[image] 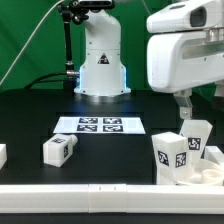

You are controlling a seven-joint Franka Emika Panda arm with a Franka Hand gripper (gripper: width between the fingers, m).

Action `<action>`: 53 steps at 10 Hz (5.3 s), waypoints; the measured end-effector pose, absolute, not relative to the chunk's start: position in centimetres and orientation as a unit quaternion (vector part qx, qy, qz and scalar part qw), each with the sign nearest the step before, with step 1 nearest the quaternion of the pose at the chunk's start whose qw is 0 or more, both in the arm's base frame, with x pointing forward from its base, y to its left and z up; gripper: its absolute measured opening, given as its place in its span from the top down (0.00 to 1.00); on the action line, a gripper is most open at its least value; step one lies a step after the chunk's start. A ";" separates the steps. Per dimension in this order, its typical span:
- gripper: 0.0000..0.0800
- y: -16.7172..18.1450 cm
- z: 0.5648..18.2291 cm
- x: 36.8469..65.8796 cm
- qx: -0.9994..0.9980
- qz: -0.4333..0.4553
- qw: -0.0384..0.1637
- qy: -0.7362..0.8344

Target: Assemble stool

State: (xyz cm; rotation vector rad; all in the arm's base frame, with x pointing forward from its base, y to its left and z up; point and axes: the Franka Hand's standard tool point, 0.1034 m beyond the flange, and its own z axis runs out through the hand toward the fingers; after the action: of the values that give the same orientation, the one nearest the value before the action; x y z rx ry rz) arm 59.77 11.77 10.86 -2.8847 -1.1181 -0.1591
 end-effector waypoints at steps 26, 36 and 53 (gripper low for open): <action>0.58 9.4 8.1 58.8 -0.878 -0.025 -0.001 -0.479; 0.58 9.7 8.0 58.8 -0.997 -0.047 0.021 -0.062; 0.58 12.1 7.9 58.3 -0.736 0.029 0.111 0.667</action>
Offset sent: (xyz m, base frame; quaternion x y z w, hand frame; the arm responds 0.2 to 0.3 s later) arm 0.0000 0.0000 0.0000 0.0000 0.0000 -0.1296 0.9916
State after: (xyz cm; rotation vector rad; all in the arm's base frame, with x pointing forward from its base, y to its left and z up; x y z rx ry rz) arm 58.34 12.08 7.93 -2.1612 1.9607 0.0855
